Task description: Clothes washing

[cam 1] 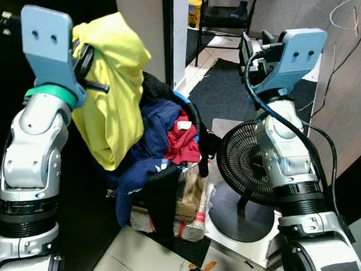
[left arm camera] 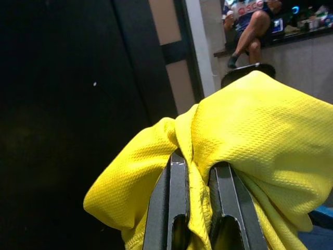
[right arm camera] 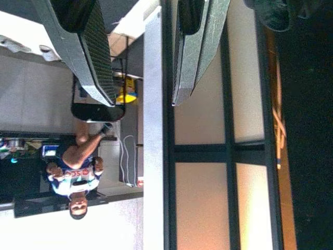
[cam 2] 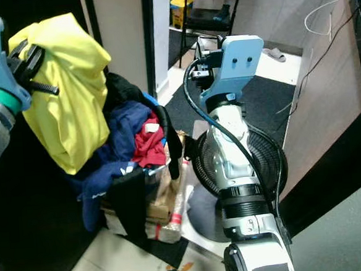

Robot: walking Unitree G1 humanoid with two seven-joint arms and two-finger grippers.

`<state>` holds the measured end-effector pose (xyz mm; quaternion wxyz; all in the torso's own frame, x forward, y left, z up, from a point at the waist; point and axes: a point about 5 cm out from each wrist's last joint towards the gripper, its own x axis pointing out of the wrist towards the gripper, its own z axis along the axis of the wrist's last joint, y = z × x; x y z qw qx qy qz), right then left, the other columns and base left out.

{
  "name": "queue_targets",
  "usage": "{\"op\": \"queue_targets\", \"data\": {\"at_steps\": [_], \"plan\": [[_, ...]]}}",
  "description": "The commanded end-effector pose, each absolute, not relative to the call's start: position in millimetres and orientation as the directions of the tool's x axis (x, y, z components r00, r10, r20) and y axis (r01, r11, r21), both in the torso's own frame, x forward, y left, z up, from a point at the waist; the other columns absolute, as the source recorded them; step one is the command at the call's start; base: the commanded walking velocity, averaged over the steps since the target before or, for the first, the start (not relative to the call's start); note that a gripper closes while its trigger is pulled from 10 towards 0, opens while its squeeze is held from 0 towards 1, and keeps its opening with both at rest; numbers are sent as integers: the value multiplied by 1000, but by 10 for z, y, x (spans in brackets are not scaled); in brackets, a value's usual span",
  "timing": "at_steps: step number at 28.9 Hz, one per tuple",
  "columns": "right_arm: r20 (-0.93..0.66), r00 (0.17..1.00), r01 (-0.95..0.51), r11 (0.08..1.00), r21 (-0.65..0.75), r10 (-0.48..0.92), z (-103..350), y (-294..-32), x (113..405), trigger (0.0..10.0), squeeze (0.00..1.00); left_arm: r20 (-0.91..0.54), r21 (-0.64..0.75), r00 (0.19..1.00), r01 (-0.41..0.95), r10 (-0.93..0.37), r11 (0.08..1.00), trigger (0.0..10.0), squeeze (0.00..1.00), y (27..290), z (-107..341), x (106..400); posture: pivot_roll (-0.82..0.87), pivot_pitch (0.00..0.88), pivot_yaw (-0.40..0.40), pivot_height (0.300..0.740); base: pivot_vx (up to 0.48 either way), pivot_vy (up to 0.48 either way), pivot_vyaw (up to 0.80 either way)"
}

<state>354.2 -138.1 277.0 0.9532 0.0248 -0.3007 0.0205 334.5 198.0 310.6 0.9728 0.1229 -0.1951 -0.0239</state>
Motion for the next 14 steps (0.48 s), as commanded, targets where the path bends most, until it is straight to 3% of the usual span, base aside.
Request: {"op": "queue_targets", "data": {"at_steps": [1, 14], "plan": [[590, 807, -48, 998, 31, 20, 2830, -1418, 3522, 10000, 0, 390, 255, 917, -26, -79, 966, 10000, 0, 2028, 3105, 3338, 34, 0, 50, 740, 0, 0, 0], [596, 803, -26, 1000, 2, 20, 2876, -1511, 3508, 10000, 0, 427, 213, 904, -91, -9, 973, 10000, 0, 2203, 3194, 3321, 22, 0, 35, 740, 0, 0, 0]]}}
